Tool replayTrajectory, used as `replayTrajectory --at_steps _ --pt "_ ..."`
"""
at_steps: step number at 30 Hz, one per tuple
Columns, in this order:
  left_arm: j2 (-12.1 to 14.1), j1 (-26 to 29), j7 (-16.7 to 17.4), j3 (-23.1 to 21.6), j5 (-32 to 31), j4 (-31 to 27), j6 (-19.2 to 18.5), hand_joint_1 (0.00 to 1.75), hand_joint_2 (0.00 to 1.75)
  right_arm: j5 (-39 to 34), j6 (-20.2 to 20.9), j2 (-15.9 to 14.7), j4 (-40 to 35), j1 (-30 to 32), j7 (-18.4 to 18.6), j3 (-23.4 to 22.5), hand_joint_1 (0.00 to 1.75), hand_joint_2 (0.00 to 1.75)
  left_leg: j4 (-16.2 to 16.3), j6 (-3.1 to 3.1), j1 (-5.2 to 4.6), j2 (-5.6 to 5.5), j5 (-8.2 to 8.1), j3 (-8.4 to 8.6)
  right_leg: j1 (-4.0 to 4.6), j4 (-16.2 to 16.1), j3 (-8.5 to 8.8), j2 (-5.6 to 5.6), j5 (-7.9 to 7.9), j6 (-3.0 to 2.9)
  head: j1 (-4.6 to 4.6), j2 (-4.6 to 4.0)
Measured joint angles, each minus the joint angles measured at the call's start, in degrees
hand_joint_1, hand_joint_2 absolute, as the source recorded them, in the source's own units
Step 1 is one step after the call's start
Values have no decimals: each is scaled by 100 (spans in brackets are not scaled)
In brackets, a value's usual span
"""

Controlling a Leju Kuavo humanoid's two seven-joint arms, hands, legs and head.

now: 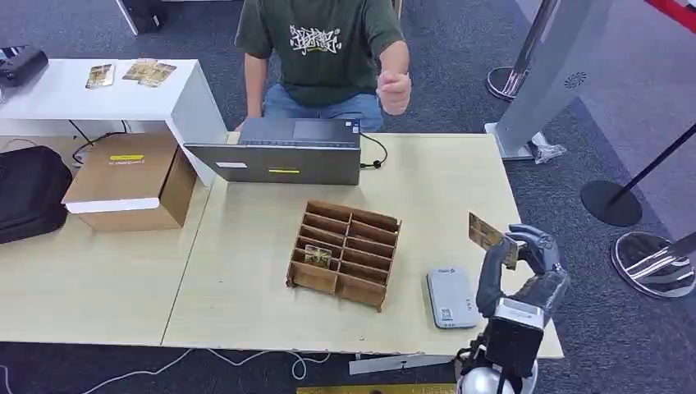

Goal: Pass the card to the sensor for recognition and then transmit it.

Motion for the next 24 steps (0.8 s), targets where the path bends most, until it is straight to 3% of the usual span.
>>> replayTrajectory --at_steps 5,9,12,15,20,24 --pt "0 -13 37 0 -13 0 33 0 175 125 4 7 46 -1 -133 -92 175 175 0 0 0 -1 0 -1 0 0 3 -1 0 0 0 2" --pt "-2 -22 37 0 -63 0 66 0 175 604 7 17 221 -111 -335 -199 175 175 0 0 0 -2 0 -4 0 1 7 -1 0 0 0 2" --pt "-11 -31 37 -2 -122 0 92 0 175 1150 7 33 512 -529 -345 -306 175 175 0 0 0 1 1 -2 0 3 8 2 2 0 2 2" --pt "-26 -39 44 -11 -186 0 103 0 175 1845 7 83 921 -1231 -36 -356 175 175 0 2 0 4 11 7 0 5 11 5 6 -1 4 2" --pt "-39 -67 125 -166 -380 0 85 0 175 3175 7 260 1625 -2452 1173 -356 175 175 0 -6 1 3 22 8 0 9 7 6 16 -13 -2 2" --pt "-52 -106 254 -317 -555 0 9 0 175 4154 7 450 2204 -3133 1677 -356 175 175 0 -5 3 3 24 9 1 11 5 6 17 -15 -2 0"
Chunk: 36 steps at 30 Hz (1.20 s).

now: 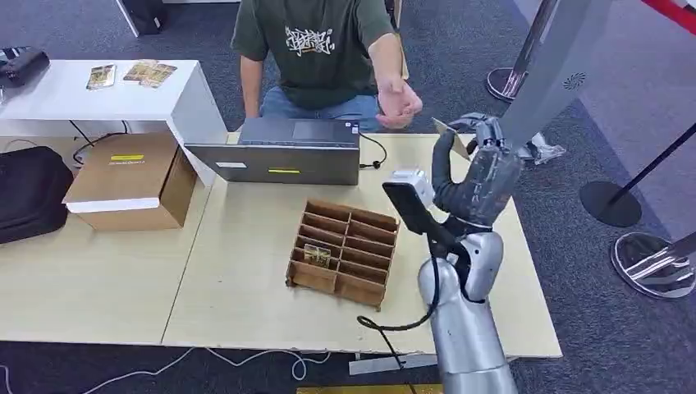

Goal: Pass the card to the sensor for recognition and then transmit it.

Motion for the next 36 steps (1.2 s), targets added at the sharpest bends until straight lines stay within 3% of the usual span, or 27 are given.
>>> replayTrajectory --at_steps 7,14,18,25,36 --pt "-20 -49 144 -308 -190 0 -149 0 175 2094 -2 94 1191 -1104 1071 160 175 175 0 -3 0 -5 2 -5 1 3 -2 -3 0 0 0 0" --pt "-33 -58 186 -564 -301 0 -229 0 175 2211 -4 76 2643 -2114 2394 546 175 175 1 -3 -1 -5 3 -3 1 3 -4 -2 1 -1 0 0" --pt "-44 -60 203 -675 -356 0 -264 0 175 2211 -9 37 3214 -2477 2856 893 175 175 2 -4 -1 -5 3 -4 1 2 -7 -2 1 -1 0 2" --pt "-59 -62 214 -798 -367 0 -280 0 175 2211 -9 -42 3748 -2781 2983 1250 175 175 1 -4 -1 -6 3 -5 1 2 -9 -2 1 -1 0 2" --pt "-57 -63 205 -922 -411 0 -356 0 175 2211 -11 -149 3872 -2810 2939 1263 175 175 2 -3 -1 -6 3 -5 1 1 -9 -2 1 -1 0 2"
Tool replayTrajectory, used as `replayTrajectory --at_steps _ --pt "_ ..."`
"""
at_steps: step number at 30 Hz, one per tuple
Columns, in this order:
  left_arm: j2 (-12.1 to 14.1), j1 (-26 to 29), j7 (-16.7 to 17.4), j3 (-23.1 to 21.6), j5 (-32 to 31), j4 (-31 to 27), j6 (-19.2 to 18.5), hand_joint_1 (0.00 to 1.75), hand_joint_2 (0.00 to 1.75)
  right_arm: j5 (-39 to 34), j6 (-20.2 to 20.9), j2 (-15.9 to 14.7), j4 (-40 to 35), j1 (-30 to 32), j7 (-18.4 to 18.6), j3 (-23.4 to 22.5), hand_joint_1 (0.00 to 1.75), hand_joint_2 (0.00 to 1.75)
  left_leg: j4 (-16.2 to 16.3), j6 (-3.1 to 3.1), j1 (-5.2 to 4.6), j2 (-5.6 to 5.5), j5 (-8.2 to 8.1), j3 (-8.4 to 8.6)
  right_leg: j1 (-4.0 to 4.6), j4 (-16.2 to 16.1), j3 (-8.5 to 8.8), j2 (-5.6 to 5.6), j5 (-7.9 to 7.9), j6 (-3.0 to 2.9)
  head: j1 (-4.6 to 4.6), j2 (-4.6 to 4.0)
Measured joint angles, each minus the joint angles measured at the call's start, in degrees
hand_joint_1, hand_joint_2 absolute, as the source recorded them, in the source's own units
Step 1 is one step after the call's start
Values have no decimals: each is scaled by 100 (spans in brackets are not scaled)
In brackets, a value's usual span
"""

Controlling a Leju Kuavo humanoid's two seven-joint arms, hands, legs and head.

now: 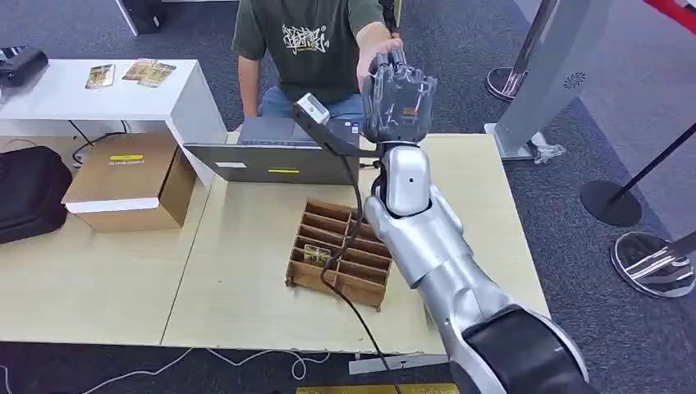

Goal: Pass the card to the sensor for recognition and then transmit it.

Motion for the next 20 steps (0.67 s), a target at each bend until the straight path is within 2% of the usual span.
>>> replayTrajectory --at_steps 1,13,16,20 --pt "0 0 0 -11 0 0 -22 0 175 0 2 -7 4 0 -9 -2 0 175 0 0 0 0 0 0 0 0 0 0 0 0 0 -2" --pt "37 5 7 -149 275 0 -26 0 175 -37 0 -20 380 -30 -308 -2 0 175 0 0 0 -1 0 -1 0 1 1 -1 0 0 0 -2" --pt "44 9 24 -149 374 0 -6 0 175 -61 -2 13 363 2 -623 -4 0 175 0 0 0 0 0 -1 0 1 0 1 0 -1 0 0" --pt "70 17 42 -149 544 0 18 0 175 -149 -7 171 -219 386 -1397 -175 0 175 0 0 1 -2 0 -1 1 0 -1 -1 -1 -1 0 0"
